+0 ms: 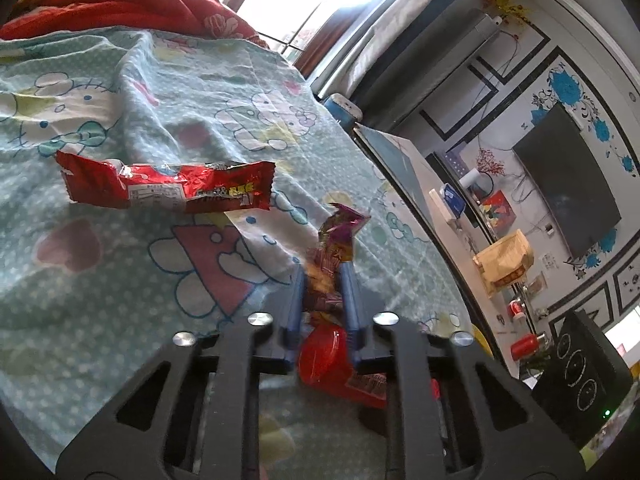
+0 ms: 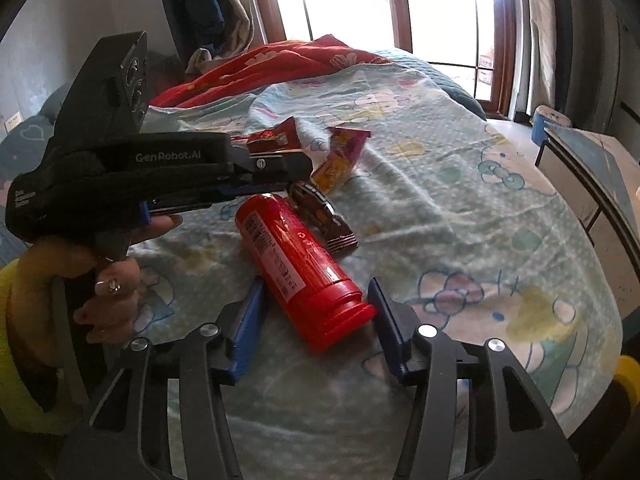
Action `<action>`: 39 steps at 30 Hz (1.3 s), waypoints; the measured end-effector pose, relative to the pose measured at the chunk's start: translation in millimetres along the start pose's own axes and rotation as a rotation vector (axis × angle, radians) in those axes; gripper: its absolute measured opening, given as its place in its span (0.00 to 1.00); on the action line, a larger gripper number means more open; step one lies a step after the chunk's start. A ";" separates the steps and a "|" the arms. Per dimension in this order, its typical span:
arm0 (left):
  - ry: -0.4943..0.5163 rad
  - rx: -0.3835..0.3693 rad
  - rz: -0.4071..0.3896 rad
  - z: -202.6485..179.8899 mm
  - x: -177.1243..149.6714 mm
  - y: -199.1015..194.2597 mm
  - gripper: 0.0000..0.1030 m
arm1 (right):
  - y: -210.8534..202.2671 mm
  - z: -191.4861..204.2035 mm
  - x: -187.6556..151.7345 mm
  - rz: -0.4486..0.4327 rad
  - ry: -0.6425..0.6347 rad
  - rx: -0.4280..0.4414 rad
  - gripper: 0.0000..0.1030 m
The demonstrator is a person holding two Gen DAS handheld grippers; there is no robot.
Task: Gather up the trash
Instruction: 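Grasp the dark wrapper with the left tool while the right tool grasps the red cylindrical container, then carry the dark wrapper and red container over the yellow bin with both tools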
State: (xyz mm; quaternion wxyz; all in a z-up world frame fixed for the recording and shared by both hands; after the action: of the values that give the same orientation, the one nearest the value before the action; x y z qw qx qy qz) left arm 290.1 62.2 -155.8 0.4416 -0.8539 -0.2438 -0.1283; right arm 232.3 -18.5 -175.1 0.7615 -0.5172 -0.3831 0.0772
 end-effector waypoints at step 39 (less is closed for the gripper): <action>0.153 -0.053 -0.102 -83.5 -24.0 -51.0 0.06 | -88.8 -61.8 -49.0 -0.191 0.340 -0.014 0.33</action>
State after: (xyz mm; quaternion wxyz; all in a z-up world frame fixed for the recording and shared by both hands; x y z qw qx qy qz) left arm 242.4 11.8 -82.8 0.4293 -0.8394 -0.2489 -0.2217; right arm 214.6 -129.0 -135.2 0.8155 -0.4892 -0.2970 -0.0866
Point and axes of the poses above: each gripper's, at about its wrist camera, not at the fingertips, and y roughly the way its jaws point, z to its left, x to its top, the point moved 10 cm from there along y, roughly the way its jaws point, and after that the axes turned 12 degrees about z, right-handed, at the moved point
